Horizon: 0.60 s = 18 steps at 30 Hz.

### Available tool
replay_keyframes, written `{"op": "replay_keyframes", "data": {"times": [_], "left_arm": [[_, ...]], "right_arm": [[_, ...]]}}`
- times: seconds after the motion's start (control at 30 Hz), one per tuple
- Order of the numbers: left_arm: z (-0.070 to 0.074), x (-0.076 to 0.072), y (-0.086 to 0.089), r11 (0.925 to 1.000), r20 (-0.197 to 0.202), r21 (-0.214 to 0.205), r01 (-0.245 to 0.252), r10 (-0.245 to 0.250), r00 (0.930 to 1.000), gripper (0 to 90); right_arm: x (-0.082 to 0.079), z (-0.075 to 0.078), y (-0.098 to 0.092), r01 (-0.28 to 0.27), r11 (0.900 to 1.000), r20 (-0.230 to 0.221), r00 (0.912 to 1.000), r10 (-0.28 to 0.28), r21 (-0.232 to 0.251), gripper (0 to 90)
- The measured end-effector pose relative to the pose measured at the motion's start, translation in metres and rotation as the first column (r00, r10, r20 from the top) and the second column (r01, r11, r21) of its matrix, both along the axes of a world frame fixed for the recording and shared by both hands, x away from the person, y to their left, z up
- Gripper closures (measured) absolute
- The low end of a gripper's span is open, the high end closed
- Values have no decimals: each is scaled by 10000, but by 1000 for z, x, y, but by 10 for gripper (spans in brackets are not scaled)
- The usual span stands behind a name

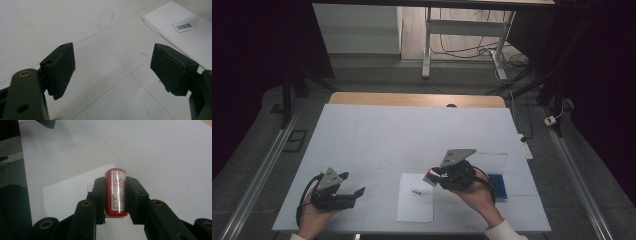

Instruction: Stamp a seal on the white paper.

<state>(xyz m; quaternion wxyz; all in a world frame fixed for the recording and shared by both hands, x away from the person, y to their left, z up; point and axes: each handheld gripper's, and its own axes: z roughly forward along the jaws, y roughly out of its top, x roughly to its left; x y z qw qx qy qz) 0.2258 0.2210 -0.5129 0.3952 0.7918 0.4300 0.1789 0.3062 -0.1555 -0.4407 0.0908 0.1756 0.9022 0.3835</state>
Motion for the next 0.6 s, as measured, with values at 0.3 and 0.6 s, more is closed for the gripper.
{"op": "replay_keyframes", "data": {"times": [0.3,0.6], "left_arm": [[0,0,0,10000,5,-17,1,-1,10000,199],[0,0,0,10000,-19,-6,9,-9,10000,199]], "right_arm": [[0,5,-16,289,9995,98,9995,-291,144,702],[3,8,-45,708,9974,258,9971,-712,158,702]]}}
